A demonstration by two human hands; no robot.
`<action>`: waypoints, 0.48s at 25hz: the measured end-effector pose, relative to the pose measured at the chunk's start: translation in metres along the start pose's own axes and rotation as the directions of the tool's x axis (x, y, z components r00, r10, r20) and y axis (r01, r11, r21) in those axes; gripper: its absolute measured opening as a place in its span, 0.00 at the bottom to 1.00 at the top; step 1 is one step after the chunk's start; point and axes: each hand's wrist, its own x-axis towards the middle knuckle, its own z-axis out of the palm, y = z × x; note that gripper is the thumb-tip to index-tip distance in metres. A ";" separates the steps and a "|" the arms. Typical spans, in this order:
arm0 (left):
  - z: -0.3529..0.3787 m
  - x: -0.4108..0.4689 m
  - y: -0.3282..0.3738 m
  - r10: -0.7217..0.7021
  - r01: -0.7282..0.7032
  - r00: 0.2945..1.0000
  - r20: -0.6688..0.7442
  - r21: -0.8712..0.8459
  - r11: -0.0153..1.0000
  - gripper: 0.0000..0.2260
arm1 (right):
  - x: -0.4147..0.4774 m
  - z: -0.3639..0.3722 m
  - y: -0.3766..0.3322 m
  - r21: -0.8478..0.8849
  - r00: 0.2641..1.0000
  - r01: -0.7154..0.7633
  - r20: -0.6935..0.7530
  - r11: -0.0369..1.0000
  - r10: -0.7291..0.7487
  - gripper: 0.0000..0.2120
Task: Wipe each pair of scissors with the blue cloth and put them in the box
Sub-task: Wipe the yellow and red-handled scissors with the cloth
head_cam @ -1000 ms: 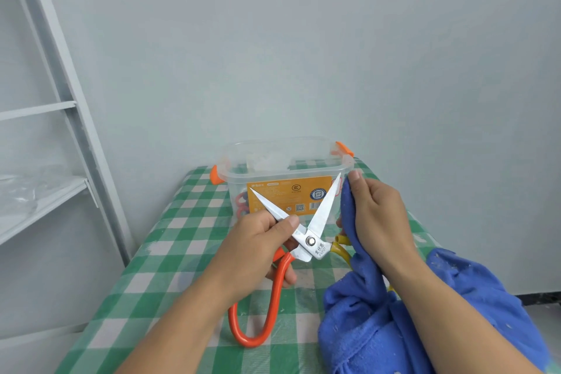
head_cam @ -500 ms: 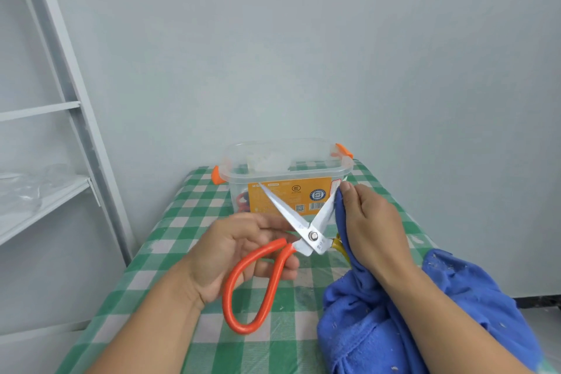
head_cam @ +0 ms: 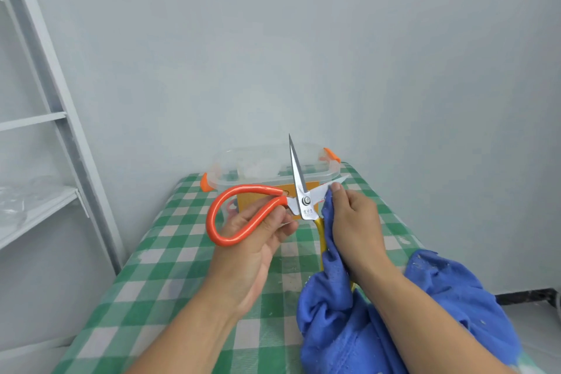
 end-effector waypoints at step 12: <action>0.009 -0.004 0.000 -0.039 0.060 0.985 -0.165 0.120 0.991 0.14 | -0.018 0.012 -0.002 0.025 0.961 0.181 0.209 0.983 -0.182 0.21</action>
